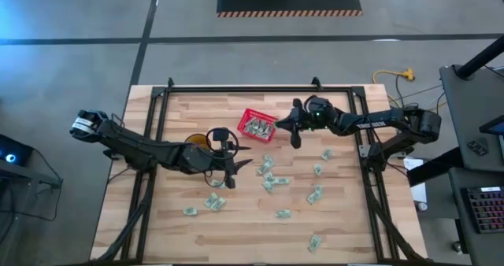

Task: Pick and place Stevia / Truvia into bins
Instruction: Put the stevia packet into the red basket

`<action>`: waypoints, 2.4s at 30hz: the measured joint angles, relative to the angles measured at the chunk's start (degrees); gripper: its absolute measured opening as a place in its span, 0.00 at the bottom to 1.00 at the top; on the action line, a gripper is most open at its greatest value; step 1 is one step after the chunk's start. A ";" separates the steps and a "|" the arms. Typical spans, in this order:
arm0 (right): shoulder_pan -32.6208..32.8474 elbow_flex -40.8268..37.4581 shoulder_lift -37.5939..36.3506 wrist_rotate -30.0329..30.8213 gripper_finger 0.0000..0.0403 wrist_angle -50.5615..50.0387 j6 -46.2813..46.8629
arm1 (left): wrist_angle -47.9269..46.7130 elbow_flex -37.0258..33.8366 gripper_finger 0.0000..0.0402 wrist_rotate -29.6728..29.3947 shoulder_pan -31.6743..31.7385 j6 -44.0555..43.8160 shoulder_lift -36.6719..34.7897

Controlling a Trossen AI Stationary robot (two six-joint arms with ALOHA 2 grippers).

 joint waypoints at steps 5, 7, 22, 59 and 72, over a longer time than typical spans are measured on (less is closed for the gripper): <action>0.02 0.30 3.71 0.02 0.02 7.30 2.40 | 0.13 0.00 0.38 0.00 0.00 0.00 0.00; 0.02 1.09 5.43 0.05 0.02 7.35 2.39 | 0.13 0.00 0.38 0.00 -0.01 0.00 0.00; -0.02 6.28 13.75 2.92 0.26 5.72 2.56 | 0.02 -0.31 0.38 0.00 -0.01 -0.02 0.00; 9.09 11.87 -7.27 -0.76 0.33 -52.96 -6.52 | -34.32 -0.98 0.37 22.26 -0.32 -28.94 2.05; 19.52 4.55 -15.21 -0.74 0.28 -54.59 -4.13 | -37.50 -0.79 0.37 25.45 -0.62 -29.02 12.51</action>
